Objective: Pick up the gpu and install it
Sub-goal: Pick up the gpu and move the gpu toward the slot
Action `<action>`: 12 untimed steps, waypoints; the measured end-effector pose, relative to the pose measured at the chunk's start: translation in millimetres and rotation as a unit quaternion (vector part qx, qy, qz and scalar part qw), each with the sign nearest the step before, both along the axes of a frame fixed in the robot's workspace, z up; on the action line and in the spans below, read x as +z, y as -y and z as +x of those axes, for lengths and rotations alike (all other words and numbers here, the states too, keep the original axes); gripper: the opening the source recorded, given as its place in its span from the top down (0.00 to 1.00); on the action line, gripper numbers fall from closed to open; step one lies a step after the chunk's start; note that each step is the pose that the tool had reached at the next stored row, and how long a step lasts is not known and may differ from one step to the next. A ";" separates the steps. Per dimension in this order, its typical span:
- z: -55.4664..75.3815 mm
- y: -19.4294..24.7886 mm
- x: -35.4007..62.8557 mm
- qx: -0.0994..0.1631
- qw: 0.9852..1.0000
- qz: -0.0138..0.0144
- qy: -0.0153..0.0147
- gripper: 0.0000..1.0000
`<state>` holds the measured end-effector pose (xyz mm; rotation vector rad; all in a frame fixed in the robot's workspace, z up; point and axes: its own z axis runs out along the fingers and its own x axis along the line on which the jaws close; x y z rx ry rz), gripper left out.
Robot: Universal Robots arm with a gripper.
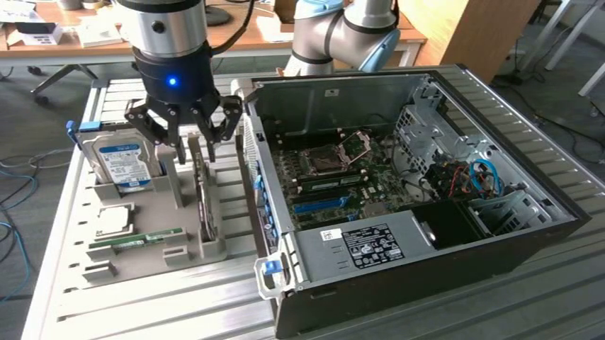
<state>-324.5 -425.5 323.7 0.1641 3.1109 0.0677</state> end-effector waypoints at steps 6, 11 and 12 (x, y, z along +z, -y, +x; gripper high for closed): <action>0.0 0.0 -10.9 0.000 1.000 -0.001 0.000 0.53; 0.0 0.4 -11.4 0.000 1.000 -0.001 0.000 0.53; -0.1 1.5 -11.4 0.000 1.000 -0.001 0.000 0.53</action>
